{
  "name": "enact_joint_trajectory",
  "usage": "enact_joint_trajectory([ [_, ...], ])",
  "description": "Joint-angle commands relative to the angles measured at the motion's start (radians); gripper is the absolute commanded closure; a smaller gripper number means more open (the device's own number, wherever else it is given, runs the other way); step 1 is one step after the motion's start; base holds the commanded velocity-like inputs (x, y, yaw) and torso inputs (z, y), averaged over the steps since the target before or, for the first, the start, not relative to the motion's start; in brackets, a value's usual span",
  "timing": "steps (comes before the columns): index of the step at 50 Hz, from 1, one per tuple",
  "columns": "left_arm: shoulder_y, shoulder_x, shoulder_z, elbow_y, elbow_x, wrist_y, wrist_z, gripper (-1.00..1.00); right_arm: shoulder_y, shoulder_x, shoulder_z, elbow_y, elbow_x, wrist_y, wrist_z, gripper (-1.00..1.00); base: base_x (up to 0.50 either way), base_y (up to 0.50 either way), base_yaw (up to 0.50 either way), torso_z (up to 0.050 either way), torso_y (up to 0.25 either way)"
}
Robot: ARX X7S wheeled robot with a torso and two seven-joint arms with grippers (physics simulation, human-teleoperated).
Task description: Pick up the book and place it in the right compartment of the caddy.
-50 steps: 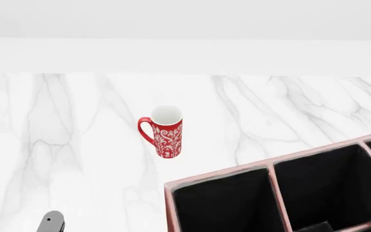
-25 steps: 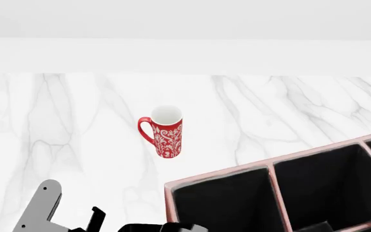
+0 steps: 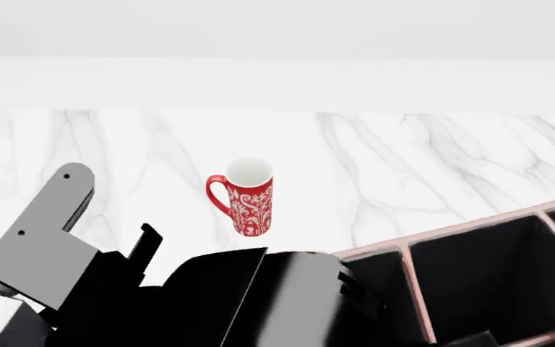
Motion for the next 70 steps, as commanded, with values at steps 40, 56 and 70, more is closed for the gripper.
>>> enact_joint_trajectory([
  [40, 0.004, -0.002, 0.051, -0.022, 0.024, 0.025, -0.007, -1.00, 0.337, 0.183, 0.433, 0.340, 0.038, 0.100, 0.319, 1.00, 0.00, 0.00, 0.00, 0.000, 0.001],
  [56, 0.009, -0.007, 0.053, -0.018, 0.015, 0.024, -0.014, -1.00, 0.323, 0.317, 0.544, 0.324, 0.059, 0.130, 0.423, 1.00, 0.00, 0.00, 0.00, 0.000, 0.001],
  [70, 0.011, -0.011, 0.056, -0.017, 0.015, 0.024, -0.017, -1.00, 0.294, 0.410, 0.631, 0.316, 0.081, 0.132, 0.483, 1.00, 0.00, 0.00, 0.00, 0.000, 0.001],
])
